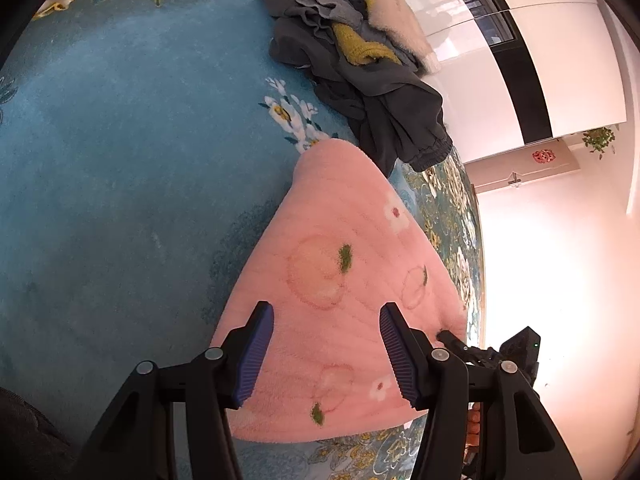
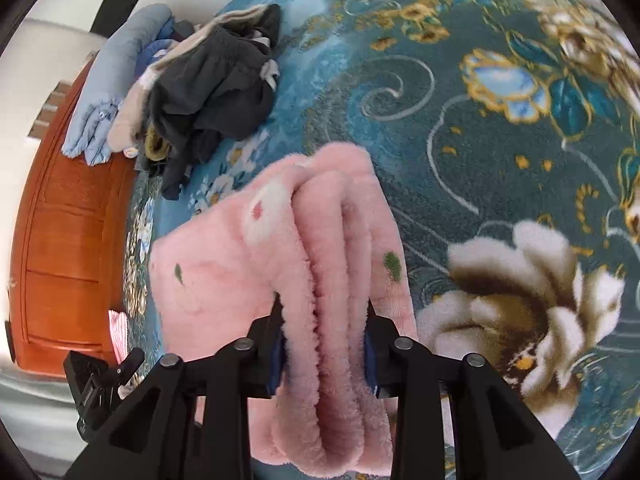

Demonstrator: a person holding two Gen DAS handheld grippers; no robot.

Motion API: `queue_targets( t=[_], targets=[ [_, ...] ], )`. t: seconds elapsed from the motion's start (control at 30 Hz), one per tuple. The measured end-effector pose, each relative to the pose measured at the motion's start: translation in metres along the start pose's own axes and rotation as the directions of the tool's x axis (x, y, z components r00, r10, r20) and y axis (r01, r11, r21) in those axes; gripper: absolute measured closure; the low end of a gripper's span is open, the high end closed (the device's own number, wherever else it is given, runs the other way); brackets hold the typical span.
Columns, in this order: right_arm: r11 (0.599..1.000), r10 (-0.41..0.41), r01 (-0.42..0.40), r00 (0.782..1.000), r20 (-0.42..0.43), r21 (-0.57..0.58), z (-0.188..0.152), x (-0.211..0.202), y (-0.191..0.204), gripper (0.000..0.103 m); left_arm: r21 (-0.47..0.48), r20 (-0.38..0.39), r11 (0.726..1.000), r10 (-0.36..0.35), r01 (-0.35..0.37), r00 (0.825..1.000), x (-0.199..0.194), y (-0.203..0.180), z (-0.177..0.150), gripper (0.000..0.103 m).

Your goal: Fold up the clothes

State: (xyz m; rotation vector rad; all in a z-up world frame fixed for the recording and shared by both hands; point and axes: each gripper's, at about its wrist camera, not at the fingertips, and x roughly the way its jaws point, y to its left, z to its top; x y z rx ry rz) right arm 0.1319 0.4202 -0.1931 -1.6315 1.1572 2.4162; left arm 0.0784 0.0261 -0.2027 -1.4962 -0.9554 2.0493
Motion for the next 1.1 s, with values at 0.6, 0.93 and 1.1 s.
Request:
queue_targets(
  t=[0.6,0.93,1.1],
  targets=[
    [0.952,-0.057,0.077,0.996,0.076,-0.297,0.018,0.014,0.056,0.060,0.299,-0.082,0.950,0.122,-0.093,0.989,0.060,-0.059,0.007,0.044],
    [0.956,-0.095,0.097,0.995,0.022,-0.276,0.017,0.030,0.053,0.060,0.152,-0.113,0.987,-0.028,0.045,0.993,0.041,-0.020,0.008,0.044],
    [0.938,-0.049,0.064,0.997,0.051,-0.340,-0.004,-0.011,0.067,0.058,0.172,-0.112,0.981,-0.069,0.088,0.991,0.031,-0.026,0.010,0.044]
  ],
)
